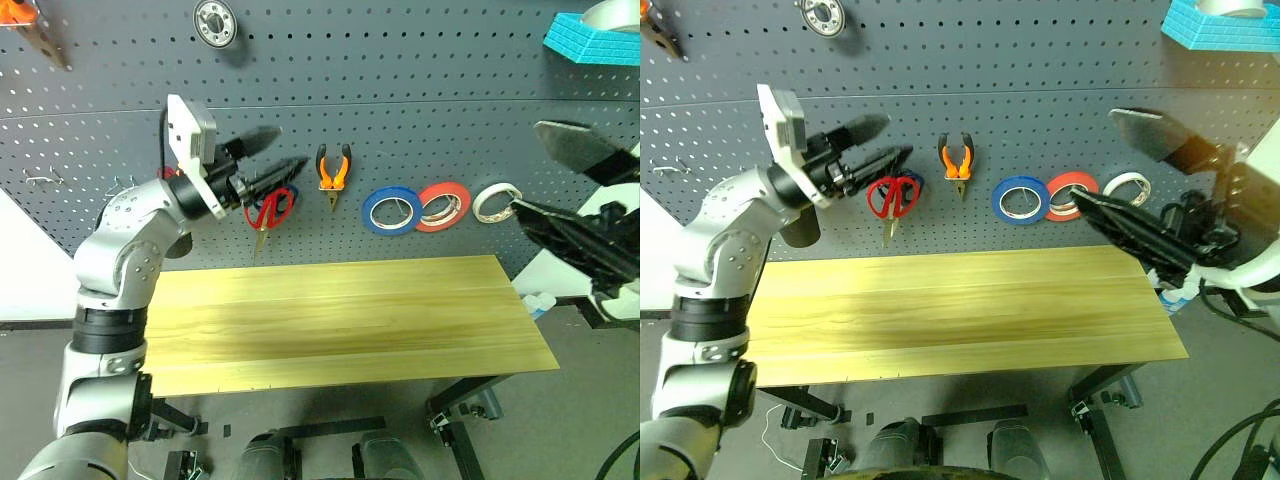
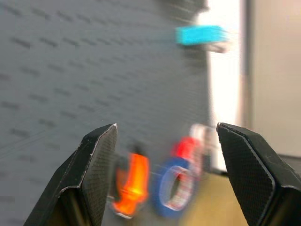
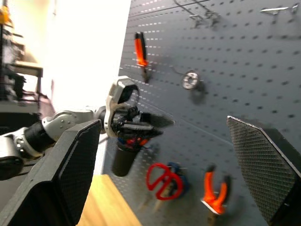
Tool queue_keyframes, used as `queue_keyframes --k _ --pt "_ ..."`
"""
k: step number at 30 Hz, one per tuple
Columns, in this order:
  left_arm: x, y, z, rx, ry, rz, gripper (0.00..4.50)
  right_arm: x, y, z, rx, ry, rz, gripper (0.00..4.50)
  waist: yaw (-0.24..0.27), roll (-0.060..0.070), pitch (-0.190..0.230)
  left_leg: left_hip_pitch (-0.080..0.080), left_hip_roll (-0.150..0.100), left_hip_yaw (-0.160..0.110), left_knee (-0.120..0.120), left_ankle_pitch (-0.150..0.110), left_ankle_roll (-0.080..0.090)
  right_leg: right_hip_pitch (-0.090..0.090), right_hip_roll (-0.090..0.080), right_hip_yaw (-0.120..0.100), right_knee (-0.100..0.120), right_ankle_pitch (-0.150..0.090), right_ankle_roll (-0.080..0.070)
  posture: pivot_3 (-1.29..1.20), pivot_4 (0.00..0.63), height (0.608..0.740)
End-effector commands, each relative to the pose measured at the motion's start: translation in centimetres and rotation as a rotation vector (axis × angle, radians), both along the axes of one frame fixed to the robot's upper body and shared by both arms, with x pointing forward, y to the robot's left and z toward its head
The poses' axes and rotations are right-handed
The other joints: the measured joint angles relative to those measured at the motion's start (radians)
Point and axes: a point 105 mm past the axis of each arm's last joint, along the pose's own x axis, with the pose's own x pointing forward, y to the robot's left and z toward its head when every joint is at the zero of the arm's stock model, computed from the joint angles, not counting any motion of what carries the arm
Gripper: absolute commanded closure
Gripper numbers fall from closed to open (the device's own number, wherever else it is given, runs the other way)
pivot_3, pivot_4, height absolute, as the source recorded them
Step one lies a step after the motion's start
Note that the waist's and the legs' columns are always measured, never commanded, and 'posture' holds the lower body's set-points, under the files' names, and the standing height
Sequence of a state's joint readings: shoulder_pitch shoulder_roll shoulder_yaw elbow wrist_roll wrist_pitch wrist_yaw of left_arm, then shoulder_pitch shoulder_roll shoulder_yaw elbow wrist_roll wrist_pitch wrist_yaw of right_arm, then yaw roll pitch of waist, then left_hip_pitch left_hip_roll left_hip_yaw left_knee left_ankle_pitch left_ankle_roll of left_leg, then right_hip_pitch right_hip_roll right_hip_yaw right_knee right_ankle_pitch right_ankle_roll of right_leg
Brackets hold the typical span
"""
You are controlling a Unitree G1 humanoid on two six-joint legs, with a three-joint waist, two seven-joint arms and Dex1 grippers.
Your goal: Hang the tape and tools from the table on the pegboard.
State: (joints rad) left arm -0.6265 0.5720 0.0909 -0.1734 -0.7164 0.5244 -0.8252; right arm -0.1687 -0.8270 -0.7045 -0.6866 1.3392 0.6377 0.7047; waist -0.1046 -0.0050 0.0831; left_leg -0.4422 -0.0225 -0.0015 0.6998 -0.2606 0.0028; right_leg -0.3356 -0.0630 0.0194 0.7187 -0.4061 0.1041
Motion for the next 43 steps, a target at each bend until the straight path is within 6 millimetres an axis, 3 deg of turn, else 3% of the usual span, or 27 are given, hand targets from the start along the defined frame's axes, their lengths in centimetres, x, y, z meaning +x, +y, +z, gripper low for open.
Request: queue_keyframes --k 1,8,13,16,21,24,33,43 --pt "-2.3 -1.1 -0.9 0.056 0.05 -0.13 0.96 -0.8 1.1 -0.6 0.007 0.009 0.042 0.0 0.001 0.0 -0.002 0.0 0.0 0.0 0.0 0.0 0.0 0.0 0.0 0.0 0.0 0.0 0.0 -0.21 0.0 0.68" --pt "-4.2 -1.9 -6.3 0.128 0.214 -0.116 0.96 -1.6 2.8 -4.0 0.098 0.171 0.077 0.0 0.008 -0.001 -0.011 0.001 0.0 0.0 0.0 0.0 0.0 0.001 0.0 0.0 0.0 0.0 0.0 -0.19 0.0 0.68" --pt "-5.2 -0.3 -9.8 0.119 0.361 -0.021 0.96 -2.2 2.4 -5.9 0.153 0.252 -0.011 0.0 0.008 0.001 -0.02 0.001 0.0 0.0 0.0 0.0 0.001 0.001 0.0 0.001 0.0 0.0 0.0 -0.19 0.0 0.68" --pt "-5.7 1.0 -12.0 0.079 0.469 0.04 0.96 -2.3 2.6 -8.1 0.159 0.336 -0.063 0.0 0.009 0.002 -0.029 0.002 0.0 0.0 0.0 0.0 0.001 0.002 0.0 0.001 0.001 0.0 0.0 -0.19 0.0 0.68" --pt "-6.3 2.3 -14.5 0.017 0.572 0.089 0.96 -2.3 3.0 -10.7 0.187 0.407 -0.111 0.0 0.011 0.003 -0.032 0.019 0.0 0.0 -0.002 -0.003 -0.003 0.015 -0.001 0.002 -0.003 -0.001 -0.004 -0.18 0.0 0.68" --pt "-7.3 2.9 -16.5 -0.002 0.638 0.106 0.96 -2.4 3.1 -12.4 0.196 0.466 -0.133 0.0 0.01 0.006 -0.037 0.02 0.0 0.0 -0.002 -0.003 -0.004 0.016 -0.002 0.002 -0.004 -0.004 -0.01 -0.18 0.0 0.68" --pt "-8.6 4.2 -18.4 -0.102 0.733 0.147 0.96 -3.2 2.4 -17.3 0.185 0.627 -0.209 0.0 0.011 0.01 -0.046 0.018 0.0 0.0 -0.006 -0.003 -0.003 0.014 -0.003 0.002 -0.008 -0.005 -0.011 -0.18 0.0 0.68" --pt "-10.4 5.8 -21.0 -0.276 0.825 0.207 0.96 -4.1 3.4 -19.2 0.215 0.712 -0.194 0.0 0.013 0.011 -0.051 0.018 0.0 0.001 -0.017 -0.003 -0.004 0.013 -0.003 0.002 -0.018 -0.005 -0.012 -0.16 0.0 0.68"
